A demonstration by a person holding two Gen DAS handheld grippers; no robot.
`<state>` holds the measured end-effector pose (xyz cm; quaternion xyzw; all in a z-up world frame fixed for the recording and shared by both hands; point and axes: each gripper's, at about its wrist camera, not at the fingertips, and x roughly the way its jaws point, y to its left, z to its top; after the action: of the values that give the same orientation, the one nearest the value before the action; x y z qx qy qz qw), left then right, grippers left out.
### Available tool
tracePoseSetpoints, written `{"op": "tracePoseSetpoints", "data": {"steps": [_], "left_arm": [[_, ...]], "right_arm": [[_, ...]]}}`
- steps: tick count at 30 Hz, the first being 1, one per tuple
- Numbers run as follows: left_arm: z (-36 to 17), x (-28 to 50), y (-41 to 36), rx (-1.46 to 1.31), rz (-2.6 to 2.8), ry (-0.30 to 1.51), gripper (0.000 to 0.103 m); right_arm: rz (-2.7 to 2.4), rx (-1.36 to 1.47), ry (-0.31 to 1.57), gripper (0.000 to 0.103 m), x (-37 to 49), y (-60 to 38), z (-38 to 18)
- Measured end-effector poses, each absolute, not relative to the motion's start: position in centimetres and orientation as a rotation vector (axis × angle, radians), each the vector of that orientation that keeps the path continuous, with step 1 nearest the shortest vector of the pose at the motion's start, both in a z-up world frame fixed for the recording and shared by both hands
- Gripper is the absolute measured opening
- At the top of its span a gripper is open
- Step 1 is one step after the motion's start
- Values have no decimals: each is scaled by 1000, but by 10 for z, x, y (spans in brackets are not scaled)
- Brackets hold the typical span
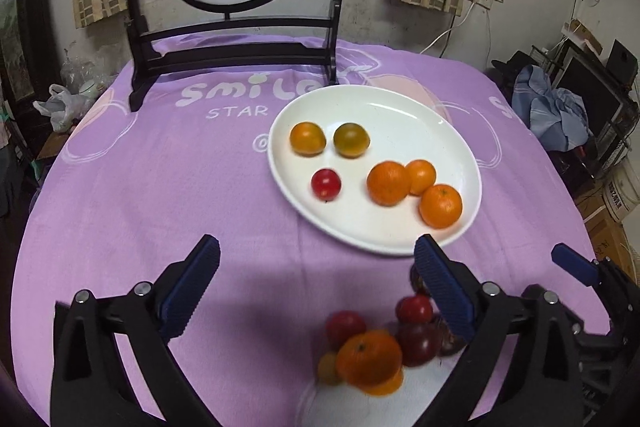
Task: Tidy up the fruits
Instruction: 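Carry both fruits onto the white plate and open both tools, then withdraw both open tools from the plate toward the remaining fruit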
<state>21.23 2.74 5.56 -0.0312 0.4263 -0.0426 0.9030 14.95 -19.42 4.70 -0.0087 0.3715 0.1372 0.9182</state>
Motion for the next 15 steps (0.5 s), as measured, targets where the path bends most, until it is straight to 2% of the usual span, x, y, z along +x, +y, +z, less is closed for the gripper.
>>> {"op": "tracePoseSetpoints", "data": {"steps": [10, 15], "left_arm": [[27, 161, 43, -67, -22, 935, 97], [15, 149, 43, -18, 3, 903, 97]], "right_arm": [[249, -56, 835, 70, 104, -200, 19], [248, -134, 911, 70, 89, -186, -8]]}}
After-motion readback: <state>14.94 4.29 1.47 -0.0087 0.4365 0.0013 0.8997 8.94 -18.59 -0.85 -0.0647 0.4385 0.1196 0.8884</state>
